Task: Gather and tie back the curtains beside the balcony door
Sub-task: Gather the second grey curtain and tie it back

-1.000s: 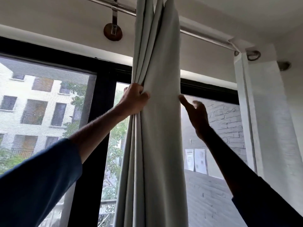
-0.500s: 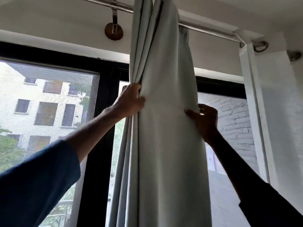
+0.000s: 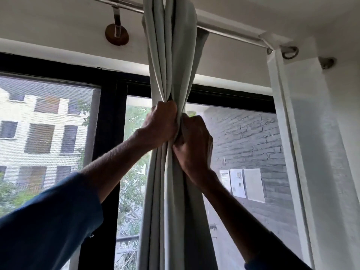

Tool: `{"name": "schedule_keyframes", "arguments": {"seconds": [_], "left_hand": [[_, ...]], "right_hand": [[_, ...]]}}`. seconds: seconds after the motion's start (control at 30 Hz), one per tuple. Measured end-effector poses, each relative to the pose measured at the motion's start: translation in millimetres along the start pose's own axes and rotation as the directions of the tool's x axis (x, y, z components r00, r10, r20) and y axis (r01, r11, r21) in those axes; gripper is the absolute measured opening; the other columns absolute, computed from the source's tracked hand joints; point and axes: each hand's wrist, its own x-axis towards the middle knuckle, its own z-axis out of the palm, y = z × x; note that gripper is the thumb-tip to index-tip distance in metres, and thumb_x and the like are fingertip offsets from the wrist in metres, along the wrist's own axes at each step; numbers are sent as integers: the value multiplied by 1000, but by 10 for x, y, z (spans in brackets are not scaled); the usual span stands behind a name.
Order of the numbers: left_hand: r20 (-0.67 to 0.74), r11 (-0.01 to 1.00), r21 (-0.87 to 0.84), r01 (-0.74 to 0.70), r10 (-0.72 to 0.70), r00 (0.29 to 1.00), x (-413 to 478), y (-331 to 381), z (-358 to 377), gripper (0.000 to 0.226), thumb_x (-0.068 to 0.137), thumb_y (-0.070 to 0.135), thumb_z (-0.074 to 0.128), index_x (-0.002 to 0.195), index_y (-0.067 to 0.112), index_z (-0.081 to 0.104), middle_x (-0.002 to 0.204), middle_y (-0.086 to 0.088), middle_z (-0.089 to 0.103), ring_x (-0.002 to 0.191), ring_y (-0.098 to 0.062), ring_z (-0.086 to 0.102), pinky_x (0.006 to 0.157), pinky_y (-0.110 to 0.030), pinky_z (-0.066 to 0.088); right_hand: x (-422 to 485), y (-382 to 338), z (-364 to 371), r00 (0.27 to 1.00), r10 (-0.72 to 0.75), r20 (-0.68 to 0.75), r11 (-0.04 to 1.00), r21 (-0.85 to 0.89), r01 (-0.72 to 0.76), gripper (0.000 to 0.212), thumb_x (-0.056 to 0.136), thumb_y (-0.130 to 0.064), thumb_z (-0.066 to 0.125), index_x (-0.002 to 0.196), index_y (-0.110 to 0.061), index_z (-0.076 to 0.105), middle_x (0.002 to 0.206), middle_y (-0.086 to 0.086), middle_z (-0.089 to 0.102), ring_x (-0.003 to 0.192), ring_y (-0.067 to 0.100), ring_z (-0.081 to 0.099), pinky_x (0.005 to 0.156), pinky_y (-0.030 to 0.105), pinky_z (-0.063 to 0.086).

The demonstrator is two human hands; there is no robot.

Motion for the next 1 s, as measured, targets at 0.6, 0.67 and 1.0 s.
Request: {"name": "schedule_keyframes", "arguments": {"seconds": [0.6,0.67,1.0], "left_hand": [[-110,849,-528,-6,-61,992,-250,-75,110,79,95,3,47,154,16,-3,57,0,57,37,-11,56,42,-19,46],[-120,789,-611,70,-179,976,-317,-39,171,78,97,18,56,151,14,-1,77,8,62,50,-13,66,54,-18,54],[263,651,-535,538,-477,838,-234,-372,341,49,66,35,68,96,-4,70,77,-10,66,69,-21,62,60,-36,48]], "right_hand": [[-257,-113,-64,995,-80,54,975,213,67,30,95,-9,49,119,-5,66,110,6,60,55,0,39,49,3,33],[-317,-136,-79,990,-127,63,965,239,108,21,96,-11,49,102,-6,68,111,9,61,57,3,43,51,6,33],[-425,211,-178,930,-5,368,722,644,-251,20,93,-15,68,103,-31,71,118,-3,69,103,11,68,75,32,57]]}}
